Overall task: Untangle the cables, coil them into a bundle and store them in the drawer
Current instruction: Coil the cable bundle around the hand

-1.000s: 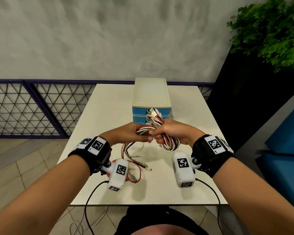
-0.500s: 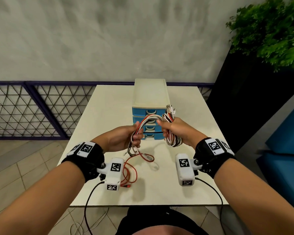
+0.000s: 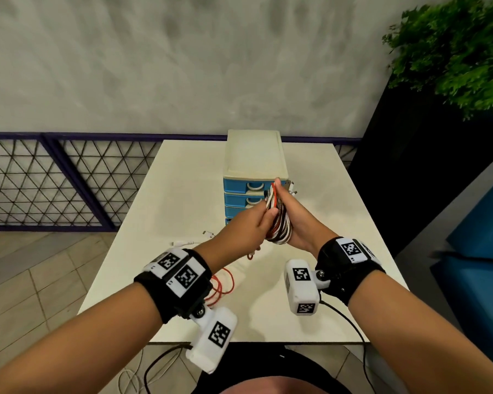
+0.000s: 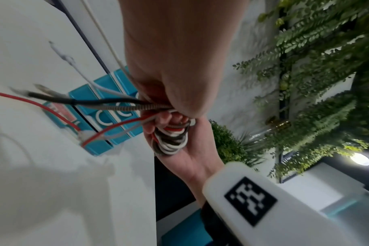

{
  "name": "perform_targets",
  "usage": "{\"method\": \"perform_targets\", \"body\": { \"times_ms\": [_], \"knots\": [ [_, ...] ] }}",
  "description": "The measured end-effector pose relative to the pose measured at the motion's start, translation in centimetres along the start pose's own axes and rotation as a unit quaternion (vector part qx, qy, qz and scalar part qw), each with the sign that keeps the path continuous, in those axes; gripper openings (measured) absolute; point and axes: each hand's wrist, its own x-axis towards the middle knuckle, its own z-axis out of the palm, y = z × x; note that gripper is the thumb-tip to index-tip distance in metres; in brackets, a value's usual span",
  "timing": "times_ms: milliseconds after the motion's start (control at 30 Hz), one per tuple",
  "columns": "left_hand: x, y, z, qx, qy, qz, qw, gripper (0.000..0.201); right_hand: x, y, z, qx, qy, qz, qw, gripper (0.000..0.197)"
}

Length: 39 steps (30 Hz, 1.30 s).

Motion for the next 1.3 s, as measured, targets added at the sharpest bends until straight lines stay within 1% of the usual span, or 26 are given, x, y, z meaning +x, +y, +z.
{"method": "perform_targets", "body": {
  "times_ms": [100,167,233,267,300,433,533,600,667,700,767,833,900,967,1067,1133,1233,1300],
  "knots": [
    [0.2,0.5,0.3,0.102,0.019,0.003,0.995,0.034,-0.5,-0.2,0.0,0.016,-0.022,-0.005,1.0,0.063],
    [0.5,0.9,0.3,0.139,0.014,-0.009,0.99,0.036,-0.7,-0.2,0.3,0.006,-0.029,-0.011,0.999,0.056],
    [0.8,1.2,0.4,0.173,0.006,-0.008,0.985,0.035,-0.7,-0.2,0.6,0.002,-0.011,-0.013,1.0,0.045],
    [0.8,1.3,0.4,0.195,-0.003,-0.007,0.981,0.035,-0.5,0.0,0.6,-0.003,0.008,-0.01,1.0,0.043],
    [0.7,1.3,0.5,0.221,-0.016,-0.004,0.975,0.034,-0.2,0.2,0.6,-0.012,0.026,-0.007,1.0,0.041],
    [0.8,1.5,0.6,0.293,-0.071,0.017,0.953,0.031,0.3,0.7,0.5,-0.033,0.072,-0.016,0.997,0.016],
    [1.0,1.8,0.3,0.298,-0.097,0.018,0.949,0.03,0.4,0.6,0.5,-0.039,0.101,-0.042,0.993,0.013],
    [0.9,2.2,-0.2,0.265,-0.088,-0.002,0.96,0.03,0.7,0.7,0.6,-0.045,0.12,-0.058,0.99,0.012],
    [0.8,2.2,-0.6,0.215,-0.06,-0.028,0.974,0.032,1.1,0.8,0.7,-0.046,0.142,-0.082,0.985,0.01],
    [0.8,2.0,-0.6,0.197,-0.044,-0.043,0.979,0.032,1.3,0.9,0.7,-0.047,0.155,-0.095,0.982,0.008],
    [0.7,1.6,-0.7,0.184,-0.033,-0.045,0.981,0.031,1.6,0.8,0.7,-0.053,0.183,-0.111,0.975,0.009],
    [0.4,1.1,-0.8,0.187,-0.055,-0.037,0.98,0.031,1.8,0.4,0.5,-0.036,0.204,-0.113,0.972,0.013],
    [-0.2,0.1,-0.9,0.139,-0.094,-0.036,0.985,0.027,1.8,0.0,0.1,0.028,0.198,-0.122,0.972,0.016],
    [-0.9,-1.2,-0.4,0.038,-0.133,-0.024,0.99,0.024,1.6,-0.7,-0.3,0.113,0.162,-0.124,0.972,0.016],
    [-1.8,-3.1,0.5,-0.09,-0.169,-0.02,0.981,0.029,1.0,-1.5,-0.5,0.217,0.089,-0.112,0.966,0.017],
    [-2.2,-3.7,0.7,-0.149,-0.194,-0.027,0.969,0.031,0.6,-1.5,-0.1,0.223,0.076,-0.101,0.966,0.023],
    [-2.2,-4.6,0.9,-0.185,-0.232,-0.041,0.954,0.034,0.4,-1.4,0.3,0.216,0.103,-0.11,0.965,0.029],
    [-2.2,-5.4,0.6,-0.213,-0.245,-0.053,0.944,0.042,0.5,-1.5,0.0,0.215,0.123,-0.115,0.962,0.029]
  ]
}}
